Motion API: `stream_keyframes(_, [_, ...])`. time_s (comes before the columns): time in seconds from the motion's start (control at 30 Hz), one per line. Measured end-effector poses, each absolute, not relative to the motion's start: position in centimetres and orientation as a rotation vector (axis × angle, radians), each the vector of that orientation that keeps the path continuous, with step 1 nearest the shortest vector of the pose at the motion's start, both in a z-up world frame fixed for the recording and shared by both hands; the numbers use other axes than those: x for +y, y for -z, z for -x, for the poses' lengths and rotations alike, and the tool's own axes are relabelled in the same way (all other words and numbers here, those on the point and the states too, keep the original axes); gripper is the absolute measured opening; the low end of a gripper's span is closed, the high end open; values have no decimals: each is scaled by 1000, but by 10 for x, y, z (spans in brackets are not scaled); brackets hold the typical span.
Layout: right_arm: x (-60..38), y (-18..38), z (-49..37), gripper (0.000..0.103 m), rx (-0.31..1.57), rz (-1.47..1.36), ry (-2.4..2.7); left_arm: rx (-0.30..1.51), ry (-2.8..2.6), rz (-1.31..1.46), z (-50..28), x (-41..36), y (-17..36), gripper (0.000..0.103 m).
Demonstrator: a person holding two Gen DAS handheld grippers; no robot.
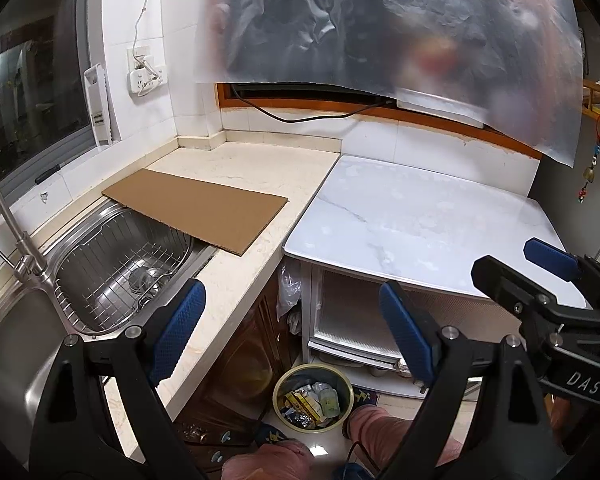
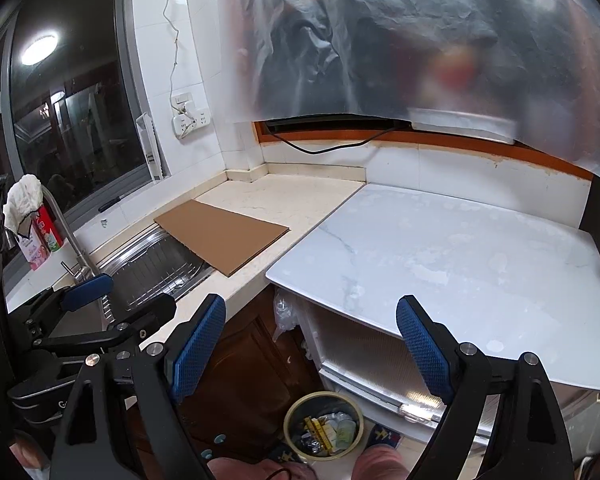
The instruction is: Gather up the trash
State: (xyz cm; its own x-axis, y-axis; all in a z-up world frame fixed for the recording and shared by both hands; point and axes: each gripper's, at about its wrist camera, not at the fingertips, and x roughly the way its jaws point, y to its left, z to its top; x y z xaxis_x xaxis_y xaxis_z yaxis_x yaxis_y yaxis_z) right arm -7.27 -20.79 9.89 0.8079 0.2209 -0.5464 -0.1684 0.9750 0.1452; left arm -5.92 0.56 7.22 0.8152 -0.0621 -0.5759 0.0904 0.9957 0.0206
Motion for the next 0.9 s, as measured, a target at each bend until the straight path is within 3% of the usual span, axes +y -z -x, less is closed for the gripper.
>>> stream_keyframes(0.9, [-215,-99,72,89,580,-85,-199,612,52,-37,59,-6,-67,86])
